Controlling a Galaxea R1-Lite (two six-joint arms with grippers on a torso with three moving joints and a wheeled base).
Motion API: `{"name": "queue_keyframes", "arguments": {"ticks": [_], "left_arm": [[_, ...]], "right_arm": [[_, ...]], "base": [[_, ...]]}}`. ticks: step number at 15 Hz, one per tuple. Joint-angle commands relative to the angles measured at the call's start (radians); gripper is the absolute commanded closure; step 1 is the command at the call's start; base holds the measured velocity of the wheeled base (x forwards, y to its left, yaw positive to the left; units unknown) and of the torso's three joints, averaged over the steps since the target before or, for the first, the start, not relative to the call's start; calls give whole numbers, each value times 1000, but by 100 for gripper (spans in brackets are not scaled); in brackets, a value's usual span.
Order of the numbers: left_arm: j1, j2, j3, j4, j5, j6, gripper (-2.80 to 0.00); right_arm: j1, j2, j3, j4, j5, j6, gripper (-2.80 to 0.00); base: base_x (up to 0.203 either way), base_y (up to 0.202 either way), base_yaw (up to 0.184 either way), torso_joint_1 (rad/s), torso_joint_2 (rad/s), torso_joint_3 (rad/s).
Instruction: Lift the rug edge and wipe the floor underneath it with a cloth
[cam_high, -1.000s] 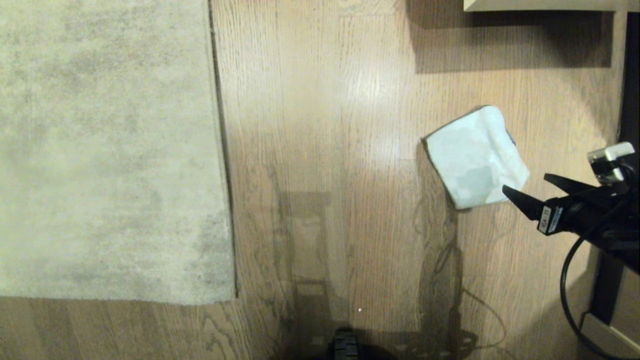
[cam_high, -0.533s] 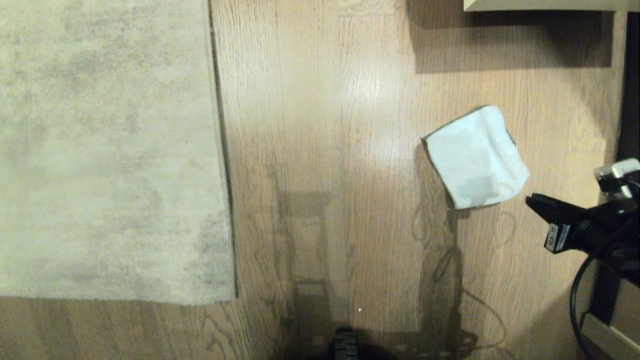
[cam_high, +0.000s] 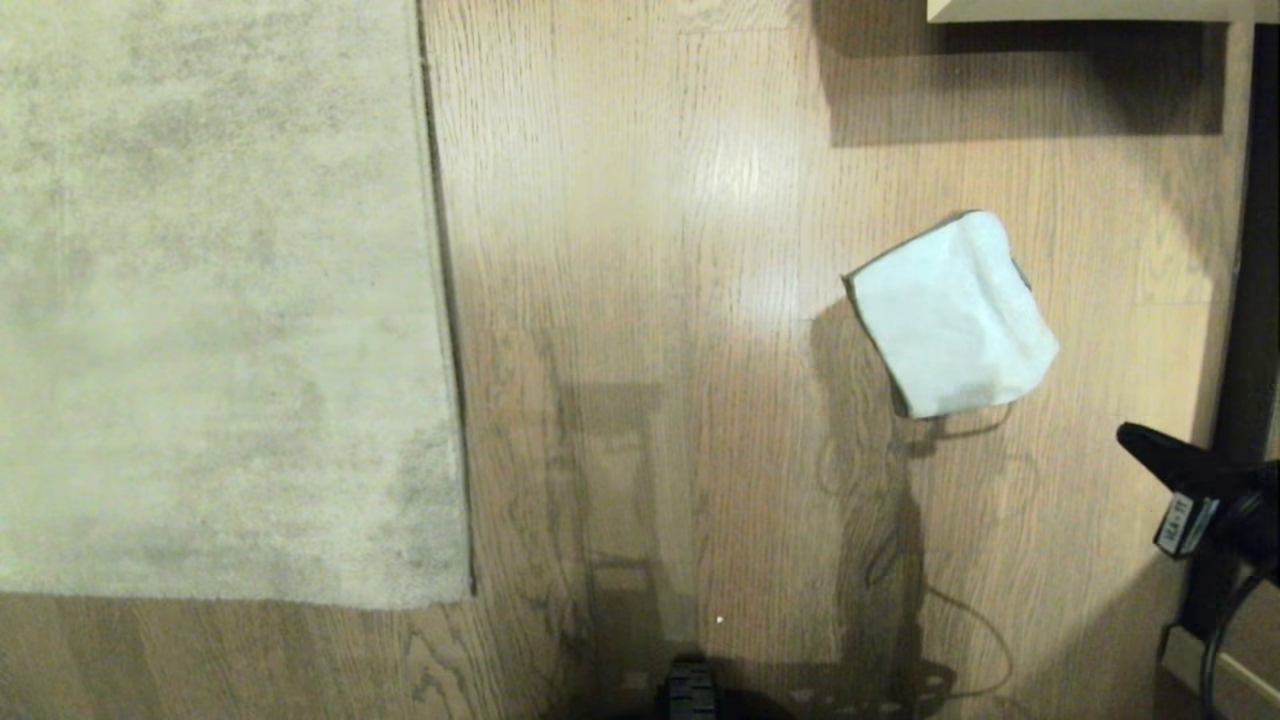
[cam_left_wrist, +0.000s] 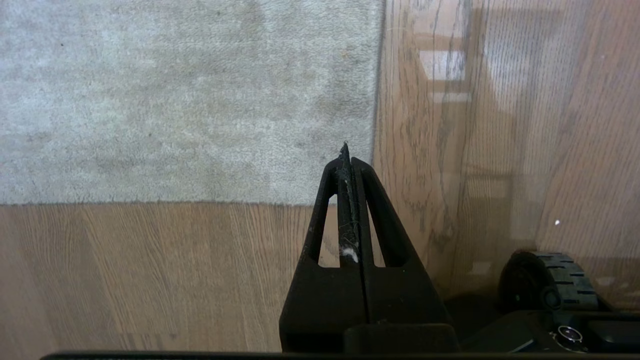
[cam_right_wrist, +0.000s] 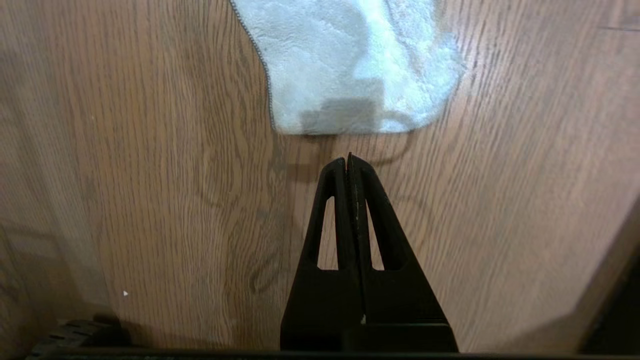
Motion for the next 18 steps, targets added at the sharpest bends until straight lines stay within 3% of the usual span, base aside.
{"name": "queue_keyframes", "arguments": {"ticks": [1,8,18], "left_arm": [[0,0,0,0,-1,-1,0],[0,0,0,0,0,-1,0],[0,0,0,0,-1,-1,0]], "right_arm": [[-7,-64,44,-6,1,-1,0],[-7,-216,148,68,-2,-7,0],[-6,-594,148,533,-1,11,0]], "base": [[0,0,0,0,0,0],[0,0,0,0,0,0],[0,0,0,0,0,0]]}}
